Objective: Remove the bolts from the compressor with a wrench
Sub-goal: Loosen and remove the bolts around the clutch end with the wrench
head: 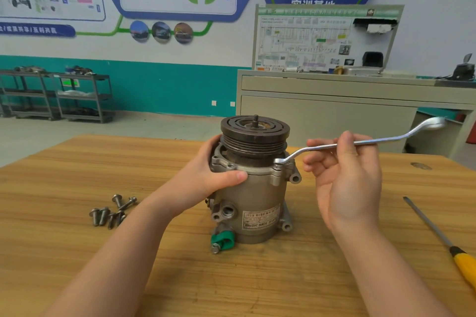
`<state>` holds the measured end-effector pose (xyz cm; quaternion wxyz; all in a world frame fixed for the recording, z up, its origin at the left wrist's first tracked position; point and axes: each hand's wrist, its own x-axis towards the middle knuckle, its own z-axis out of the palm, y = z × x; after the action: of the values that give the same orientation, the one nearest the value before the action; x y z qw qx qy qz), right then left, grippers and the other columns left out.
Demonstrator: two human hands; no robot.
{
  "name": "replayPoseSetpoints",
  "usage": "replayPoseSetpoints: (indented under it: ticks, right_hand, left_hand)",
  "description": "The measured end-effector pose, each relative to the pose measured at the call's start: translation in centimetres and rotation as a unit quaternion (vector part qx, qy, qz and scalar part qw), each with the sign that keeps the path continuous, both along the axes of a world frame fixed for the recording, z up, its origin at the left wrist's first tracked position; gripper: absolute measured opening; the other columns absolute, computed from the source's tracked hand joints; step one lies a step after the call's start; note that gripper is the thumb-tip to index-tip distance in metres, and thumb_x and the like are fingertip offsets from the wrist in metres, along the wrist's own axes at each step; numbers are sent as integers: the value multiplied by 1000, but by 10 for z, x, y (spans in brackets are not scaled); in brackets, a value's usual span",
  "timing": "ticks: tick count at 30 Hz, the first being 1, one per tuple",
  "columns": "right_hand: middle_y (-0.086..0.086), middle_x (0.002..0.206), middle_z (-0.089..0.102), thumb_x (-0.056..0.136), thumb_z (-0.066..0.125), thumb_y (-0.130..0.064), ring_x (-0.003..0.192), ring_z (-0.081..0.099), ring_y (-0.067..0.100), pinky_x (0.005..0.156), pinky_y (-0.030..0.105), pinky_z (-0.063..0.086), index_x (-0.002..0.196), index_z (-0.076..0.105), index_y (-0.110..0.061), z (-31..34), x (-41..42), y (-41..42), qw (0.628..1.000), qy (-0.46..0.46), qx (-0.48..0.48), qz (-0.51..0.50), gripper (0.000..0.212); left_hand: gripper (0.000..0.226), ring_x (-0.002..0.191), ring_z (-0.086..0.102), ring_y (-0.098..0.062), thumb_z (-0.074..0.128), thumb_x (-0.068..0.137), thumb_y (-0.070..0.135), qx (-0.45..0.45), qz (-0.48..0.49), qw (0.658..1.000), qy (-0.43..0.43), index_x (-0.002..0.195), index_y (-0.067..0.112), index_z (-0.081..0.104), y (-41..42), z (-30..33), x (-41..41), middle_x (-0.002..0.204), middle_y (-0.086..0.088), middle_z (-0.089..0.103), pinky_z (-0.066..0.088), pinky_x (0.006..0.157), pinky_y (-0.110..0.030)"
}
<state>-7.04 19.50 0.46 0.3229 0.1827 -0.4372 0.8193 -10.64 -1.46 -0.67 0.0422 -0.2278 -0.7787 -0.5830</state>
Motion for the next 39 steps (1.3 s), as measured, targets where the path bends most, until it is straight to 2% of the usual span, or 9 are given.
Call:
replayPoseSetpoints:
  ticks: [4,10,14,18,21,25,30,36,39]
  right_hand:
    - [1,77,67,99,50,-38,56,63,12,53,21,50,91,55,-35,-6,10,-10,948,173,194,-183,10]
    - [-1,79,62,101,48,-30,70,59,8,68,14,48,92,64,-3,-17,17,-21,859,271,358,-247,32]
    - [4,78,59,105,36,-28,58,56,16,56,26,45,96,55,-32,-17,18,-28,926,215,216,-222,21]
    - [2,66,66,100,32,-14,42,51,16,45,19,39,93,41,-19,-9,15,-24,993,39,-11,-110,13]
    - [7,58,63,101,32,-5,40,48,16,41,18,37,90,43,-14,0,2,-6,988,-94,-115,40,18]
    - [9,66,69,105,36,-16,48,59,15,46,20,47,88,47,-11,6,-8,7,973,-155,-106,134,21]
    - [8,70,70,104,41,-24,52,63,18,51,25,50,89,46,-18,6,2,0,997,14,-8,-73,16]
    - [5,76,70,99,48,-33,55,66,16,51,25,52,89,47,-32,0,13,-16,965,112,127,-200,10]
    - [-5,75,65,101,48,-37,58,65,10,53,27,52,92,51,-37,-7,14,-18,923,190,210,-259,10]
  left_hand:
    - [87,103,56,16,78,64,45,-2,0,1000,3,136,42,31,1,0,-1,123,26,54,48,75,-6]
    - [82,104,60,10,79,65,39,11,0,1000,5,136,40,36,0,-2,-2,122,22,58,49,75,-8]
    - [78,103,58,13,80,64,44,10,0,1000,-5,127,48,36,1,-1,-1,113,32,59,49,74,-7]
    - [86,103,58,13,82,59,49,11,-1,1000,-5,132,45,35,1,0,0,115,30,59,49,74,-8]
    - [84,101,60,12,80,64,41,14,-2,1000,-1,136,40,36,1,-1,-1,118,26,59,50,73,-9]
    - [87,101,60,11,80,64,43,8,-3,1000,-2,138,39,35,1,-1,-1,120,25,58,50,73,-9]
    - [100,105,58,11,78,53,58,0,-2,1000,0,141,40,33,0,0,0,124,24,56,51,76,-10]
    - [98,104,58,11,79,56,55,-1,-5,1000,-4,140,40,31,0,0,-1,125,23,55,51,76,-10]
    - [91,102,59,12,81,59,50,1,-4,1000,-6,136,43,32,0,-1,-1,123,24,55,51,75,-10]
